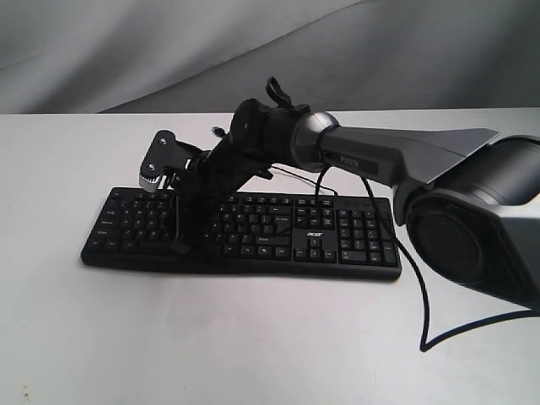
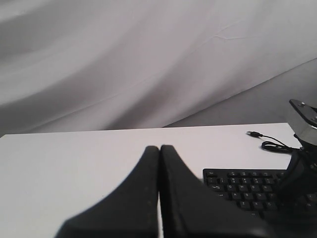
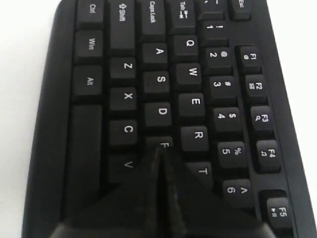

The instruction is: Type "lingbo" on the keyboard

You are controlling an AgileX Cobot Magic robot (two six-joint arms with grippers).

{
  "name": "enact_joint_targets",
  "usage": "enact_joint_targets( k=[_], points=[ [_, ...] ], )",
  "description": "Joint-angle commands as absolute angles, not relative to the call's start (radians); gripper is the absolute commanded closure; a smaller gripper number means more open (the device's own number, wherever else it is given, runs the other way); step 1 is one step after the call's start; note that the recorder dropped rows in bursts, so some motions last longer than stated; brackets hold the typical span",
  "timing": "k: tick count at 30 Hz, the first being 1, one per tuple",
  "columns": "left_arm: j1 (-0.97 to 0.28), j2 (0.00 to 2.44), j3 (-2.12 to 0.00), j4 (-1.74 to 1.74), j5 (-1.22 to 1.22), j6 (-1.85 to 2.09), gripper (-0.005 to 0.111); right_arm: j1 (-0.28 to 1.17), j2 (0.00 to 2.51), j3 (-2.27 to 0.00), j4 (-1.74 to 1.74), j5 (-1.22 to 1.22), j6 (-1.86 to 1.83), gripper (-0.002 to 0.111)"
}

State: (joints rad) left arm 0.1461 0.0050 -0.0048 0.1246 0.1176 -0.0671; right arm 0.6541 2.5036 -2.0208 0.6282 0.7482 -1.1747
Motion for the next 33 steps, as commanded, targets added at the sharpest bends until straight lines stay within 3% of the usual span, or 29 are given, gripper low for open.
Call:
enact_joint_targets(
  k=[1, 33],
  points=[
    [0.139, 0.0, 0.0, 0.125, 0.109, -0.069, 0.106, 0.648, 2.505, -2.026, 0.616, 0.749, -1.165, 0.108],
    [0.139, 0.0, 0.0, 0.125, 0.109, -0.069, 0.106, 0.651, 2.482, -1.99, 0.615, 0.819, -1.173, 0.108]
  ],
)
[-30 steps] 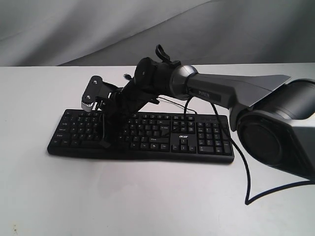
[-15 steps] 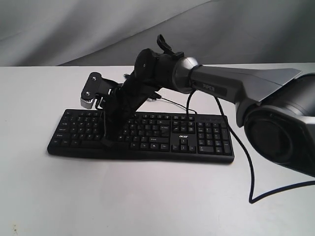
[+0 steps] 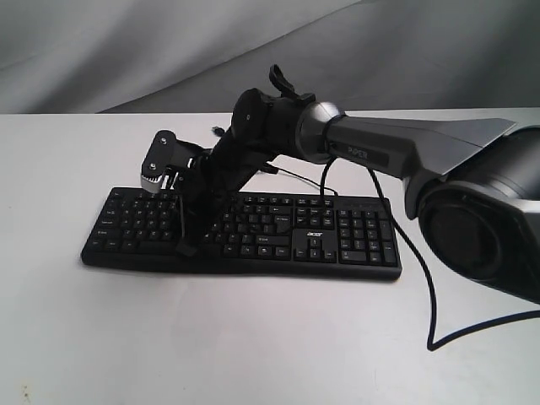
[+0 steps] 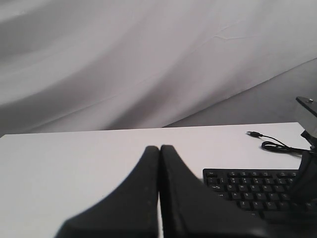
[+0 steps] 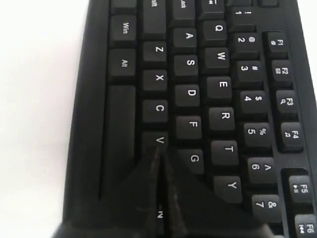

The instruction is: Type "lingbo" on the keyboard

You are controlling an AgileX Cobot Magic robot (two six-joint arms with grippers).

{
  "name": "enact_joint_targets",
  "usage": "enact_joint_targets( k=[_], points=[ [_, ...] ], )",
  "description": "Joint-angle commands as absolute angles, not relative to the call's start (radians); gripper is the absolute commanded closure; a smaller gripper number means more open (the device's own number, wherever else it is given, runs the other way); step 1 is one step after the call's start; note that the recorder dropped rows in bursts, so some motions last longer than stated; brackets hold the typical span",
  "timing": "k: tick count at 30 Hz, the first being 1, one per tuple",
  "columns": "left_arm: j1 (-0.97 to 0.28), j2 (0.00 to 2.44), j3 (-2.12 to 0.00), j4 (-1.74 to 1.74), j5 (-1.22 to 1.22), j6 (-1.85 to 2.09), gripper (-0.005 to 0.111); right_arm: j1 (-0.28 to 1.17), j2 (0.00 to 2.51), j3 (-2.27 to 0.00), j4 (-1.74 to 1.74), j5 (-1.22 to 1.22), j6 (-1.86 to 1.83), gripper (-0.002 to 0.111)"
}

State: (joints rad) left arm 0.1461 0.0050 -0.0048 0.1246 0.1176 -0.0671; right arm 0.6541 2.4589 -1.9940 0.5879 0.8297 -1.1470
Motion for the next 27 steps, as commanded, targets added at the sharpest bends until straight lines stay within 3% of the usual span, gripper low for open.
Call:
enact_joint_targets(
  k=[1, 27],
  points=[
    [0.139, 0.0, 0.0, 0.125, 0.109, -0.069, 0.106, 0.651, 2.484, -1.99, 0.614, 0.819, -1.173, 0.108],
    [0.139, 0.0, 0.0, 0.125, 0.109, -0.069, 0.106, 0.546, 2.381, -1.939, 0.508, 0.864, -1.068, 0.108]
  ],
)
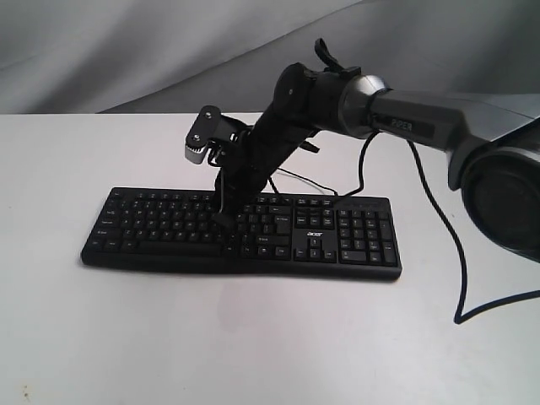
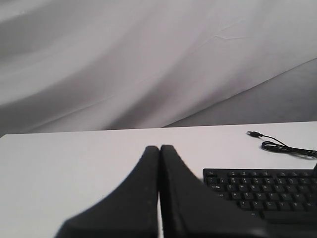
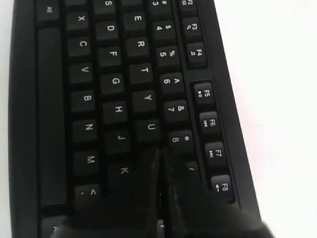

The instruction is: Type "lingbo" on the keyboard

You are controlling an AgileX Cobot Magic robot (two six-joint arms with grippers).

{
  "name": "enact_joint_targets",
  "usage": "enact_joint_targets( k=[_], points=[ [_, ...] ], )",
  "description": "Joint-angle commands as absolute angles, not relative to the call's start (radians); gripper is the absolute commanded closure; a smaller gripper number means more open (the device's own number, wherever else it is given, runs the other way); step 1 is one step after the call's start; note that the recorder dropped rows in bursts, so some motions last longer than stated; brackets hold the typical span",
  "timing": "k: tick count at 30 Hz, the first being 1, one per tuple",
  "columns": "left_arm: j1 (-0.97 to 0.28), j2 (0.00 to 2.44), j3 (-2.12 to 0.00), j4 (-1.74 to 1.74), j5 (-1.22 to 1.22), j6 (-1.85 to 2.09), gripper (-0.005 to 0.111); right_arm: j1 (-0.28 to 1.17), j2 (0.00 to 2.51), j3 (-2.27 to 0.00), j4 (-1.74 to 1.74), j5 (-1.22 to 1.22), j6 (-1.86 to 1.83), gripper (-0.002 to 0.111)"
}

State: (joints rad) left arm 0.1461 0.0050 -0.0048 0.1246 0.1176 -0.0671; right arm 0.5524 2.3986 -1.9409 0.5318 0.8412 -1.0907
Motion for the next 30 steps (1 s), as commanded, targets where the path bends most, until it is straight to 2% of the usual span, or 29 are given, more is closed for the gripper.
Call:
enact_joint_targets(
  k=[1, 30],
  points=[
    [0.139, 0.0, 0.0, 0.125, 0.109, -0.069, 0.106, 0.546, 2.381, -1.939, 0.508, 0.864, -1.068, 0.108],
    [0.139, 0.0, 0.0, 0.125, 0.109, -0.069, 0.106, 0.543, 2.381, -1.881, 0.541, 0.785, -1.127, 0.108]
  ],
)
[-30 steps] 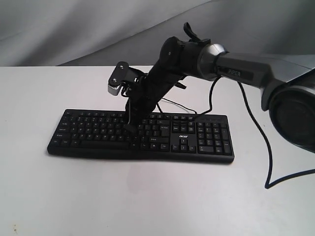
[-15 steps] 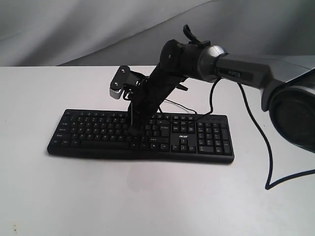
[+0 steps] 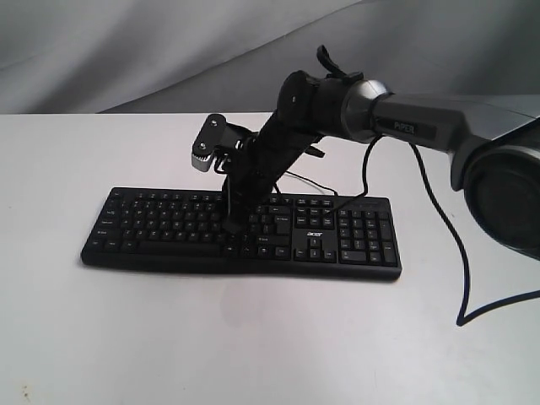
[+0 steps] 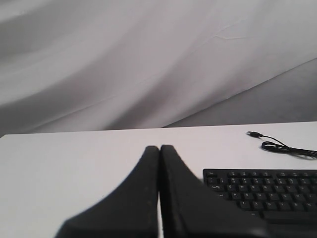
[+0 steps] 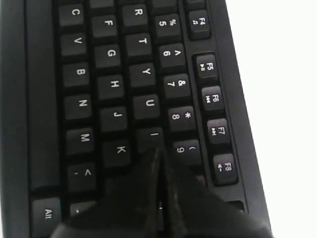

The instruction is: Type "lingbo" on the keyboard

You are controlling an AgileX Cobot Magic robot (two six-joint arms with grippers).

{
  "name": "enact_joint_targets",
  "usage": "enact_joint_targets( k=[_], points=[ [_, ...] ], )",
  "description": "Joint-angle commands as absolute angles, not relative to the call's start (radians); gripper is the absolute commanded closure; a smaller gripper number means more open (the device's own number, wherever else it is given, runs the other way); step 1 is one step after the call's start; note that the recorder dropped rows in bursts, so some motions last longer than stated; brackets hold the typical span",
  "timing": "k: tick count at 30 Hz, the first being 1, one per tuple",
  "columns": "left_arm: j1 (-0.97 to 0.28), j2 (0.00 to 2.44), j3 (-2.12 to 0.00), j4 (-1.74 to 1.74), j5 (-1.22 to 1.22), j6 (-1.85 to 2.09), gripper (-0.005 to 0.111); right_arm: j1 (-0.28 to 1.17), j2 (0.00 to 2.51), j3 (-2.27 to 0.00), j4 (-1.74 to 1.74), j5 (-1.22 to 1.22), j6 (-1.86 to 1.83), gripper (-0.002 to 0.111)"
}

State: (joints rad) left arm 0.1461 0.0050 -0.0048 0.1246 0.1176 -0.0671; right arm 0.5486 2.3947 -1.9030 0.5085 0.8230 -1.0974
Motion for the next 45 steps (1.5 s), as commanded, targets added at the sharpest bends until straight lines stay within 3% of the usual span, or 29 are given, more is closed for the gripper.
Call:
enact_joint_targets(
  k=[1, 45],
  points=[
    [0.139, 0.0, 0.0, 0.125, 0.109, -0.069, 0.106, 0.543, 2.381, -1.879, 0.541, 0.782, -1.129, 0.108],
    [0.139, 0.0, 0.0, 0.125, 0.109, -0.069, 0.106, 0.539, 2.381, -1.837, 0.58, 0.75, -1.195, 0.108]
  ],
)
